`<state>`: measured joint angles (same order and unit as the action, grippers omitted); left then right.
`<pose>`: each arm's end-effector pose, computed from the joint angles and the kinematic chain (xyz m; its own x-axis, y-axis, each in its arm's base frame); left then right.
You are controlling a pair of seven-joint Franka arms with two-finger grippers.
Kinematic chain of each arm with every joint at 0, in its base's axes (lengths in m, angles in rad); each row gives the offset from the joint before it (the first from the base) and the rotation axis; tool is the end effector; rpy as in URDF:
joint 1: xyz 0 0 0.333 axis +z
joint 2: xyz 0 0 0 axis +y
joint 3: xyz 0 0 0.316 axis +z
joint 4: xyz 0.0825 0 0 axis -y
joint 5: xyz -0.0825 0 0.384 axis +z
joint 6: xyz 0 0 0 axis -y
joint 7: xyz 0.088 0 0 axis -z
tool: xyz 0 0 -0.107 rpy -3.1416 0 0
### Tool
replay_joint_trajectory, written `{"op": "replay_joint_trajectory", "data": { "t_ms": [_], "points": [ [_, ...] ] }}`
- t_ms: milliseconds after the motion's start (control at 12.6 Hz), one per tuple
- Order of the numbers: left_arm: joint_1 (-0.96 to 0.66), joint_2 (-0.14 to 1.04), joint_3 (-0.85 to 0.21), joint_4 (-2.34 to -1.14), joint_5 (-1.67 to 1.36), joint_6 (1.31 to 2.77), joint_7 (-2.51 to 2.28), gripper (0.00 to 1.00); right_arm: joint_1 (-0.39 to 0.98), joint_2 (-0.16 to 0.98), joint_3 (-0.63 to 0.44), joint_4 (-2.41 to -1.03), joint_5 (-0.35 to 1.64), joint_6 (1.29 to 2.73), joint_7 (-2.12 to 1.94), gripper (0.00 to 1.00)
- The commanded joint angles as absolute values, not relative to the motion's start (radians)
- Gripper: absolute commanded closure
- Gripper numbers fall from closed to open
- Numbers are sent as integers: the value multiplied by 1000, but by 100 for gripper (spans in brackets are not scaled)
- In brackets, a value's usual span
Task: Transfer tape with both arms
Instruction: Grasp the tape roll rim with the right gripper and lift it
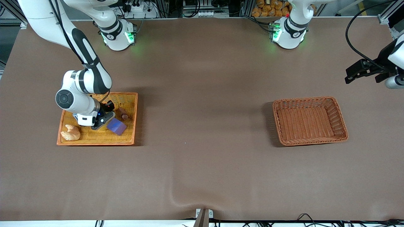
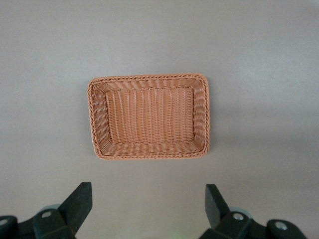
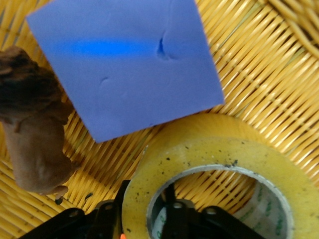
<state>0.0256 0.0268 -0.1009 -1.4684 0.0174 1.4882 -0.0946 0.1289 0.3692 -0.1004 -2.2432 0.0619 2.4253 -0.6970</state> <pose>0.5535 -0.0389 0.6504 0.9998 0.0207 -0.0054 0.0207 -0.9997 -0.0152 0.5227 0.0134 0.1876 0.7653 0.6275 -0.1436 0.6170 -0.7787 -0.1140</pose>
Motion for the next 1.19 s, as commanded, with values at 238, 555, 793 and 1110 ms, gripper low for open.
{"op": "replay_joint_trajectory", "data": {
  "t_ms": [238,555,793,1110],
  "points": [
    [52,17,-95,-1457,0,1462,-64,0,127,264,-104,-2007,81,1974,-719,100],
    [52,23,-95,-1456,6,1463,-64,0,233,261,-89,-1813,100,1786,-634,100],
    [41,20,-107,-1454,9,1462,-69,0,414,316,-89,-1699,222,1799,-329,100],
    [52,12,-101,-1454,9,1410,-63,0,673,513,-90,-1548,290,2022,118,100]
  ]
}}
